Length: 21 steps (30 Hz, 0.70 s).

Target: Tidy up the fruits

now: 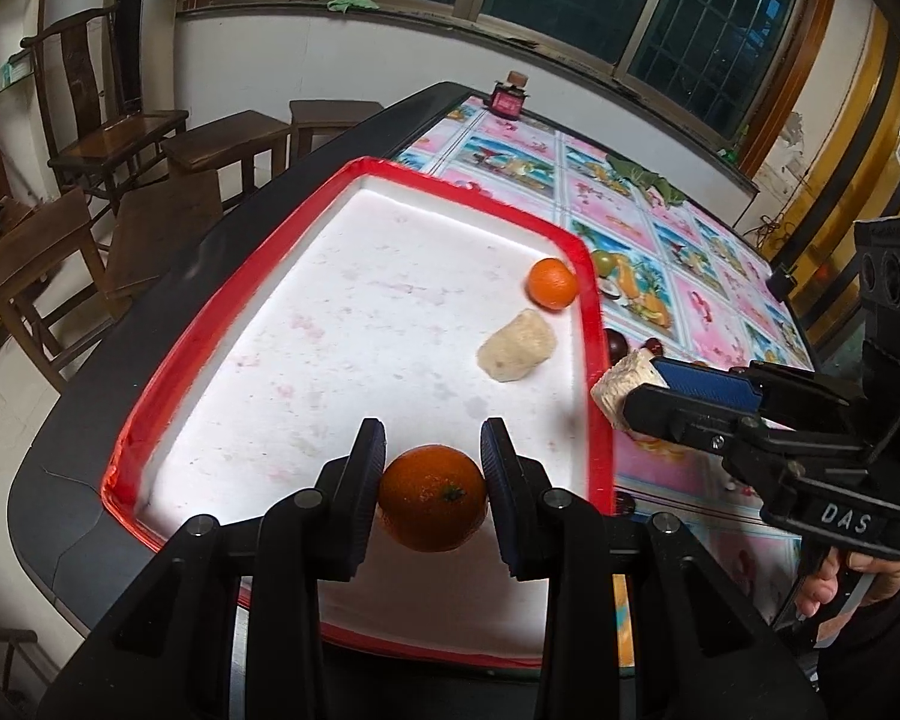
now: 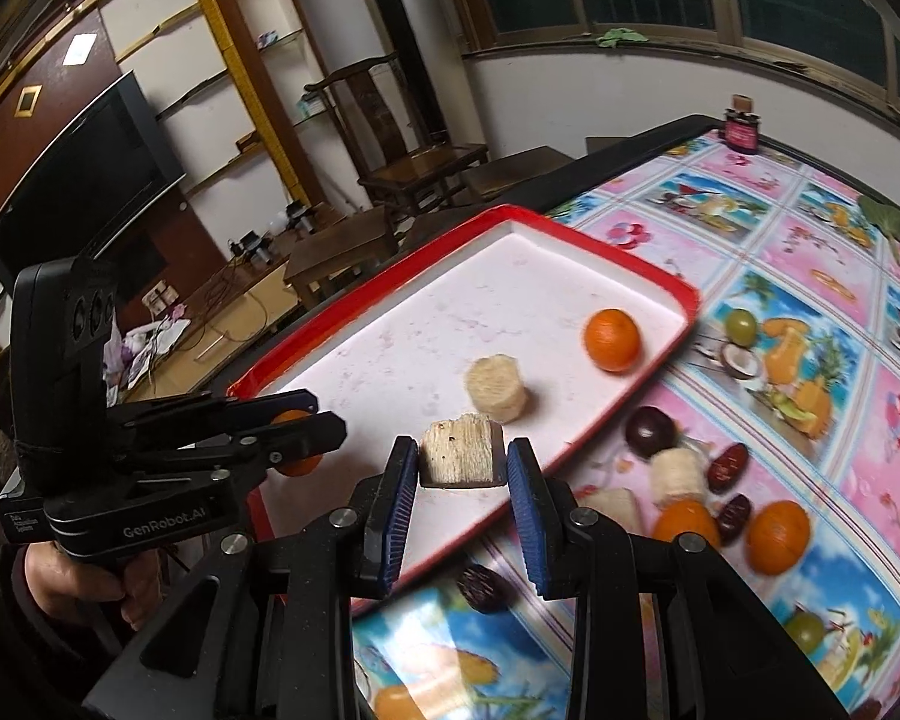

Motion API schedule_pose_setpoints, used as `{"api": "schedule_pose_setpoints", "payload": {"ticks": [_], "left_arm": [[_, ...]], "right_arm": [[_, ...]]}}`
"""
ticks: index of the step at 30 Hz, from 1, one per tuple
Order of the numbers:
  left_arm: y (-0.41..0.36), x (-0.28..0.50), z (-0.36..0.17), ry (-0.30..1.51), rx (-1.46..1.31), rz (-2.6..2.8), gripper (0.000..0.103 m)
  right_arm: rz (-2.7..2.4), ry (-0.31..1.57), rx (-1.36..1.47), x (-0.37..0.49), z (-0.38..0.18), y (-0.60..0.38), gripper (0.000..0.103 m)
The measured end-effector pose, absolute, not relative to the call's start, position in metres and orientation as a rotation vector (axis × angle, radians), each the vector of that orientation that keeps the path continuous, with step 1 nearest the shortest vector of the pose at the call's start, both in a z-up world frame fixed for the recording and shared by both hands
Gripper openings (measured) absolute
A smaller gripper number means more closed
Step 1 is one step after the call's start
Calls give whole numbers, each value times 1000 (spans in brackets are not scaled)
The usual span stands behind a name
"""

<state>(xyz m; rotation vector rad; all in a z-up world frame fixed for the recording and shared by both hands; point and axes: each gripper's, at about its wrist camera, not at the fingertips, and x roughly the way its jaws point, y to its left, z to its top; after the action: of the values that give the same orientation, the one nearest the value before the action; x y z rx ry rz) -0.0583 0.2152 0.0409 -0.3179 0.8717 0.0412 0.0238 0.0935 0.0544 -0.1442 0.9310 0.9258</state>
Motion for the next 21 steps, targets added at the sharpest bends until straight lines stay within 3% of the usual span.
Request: {"api": "schedule_pose_setpoints", "payload": {"ticks": [21], "left_arm": [[230, -41, 19, 929, -305, 75, 31]], "right_arm": [[928, 1004, -232, 33, 20, 130, 31]]}}
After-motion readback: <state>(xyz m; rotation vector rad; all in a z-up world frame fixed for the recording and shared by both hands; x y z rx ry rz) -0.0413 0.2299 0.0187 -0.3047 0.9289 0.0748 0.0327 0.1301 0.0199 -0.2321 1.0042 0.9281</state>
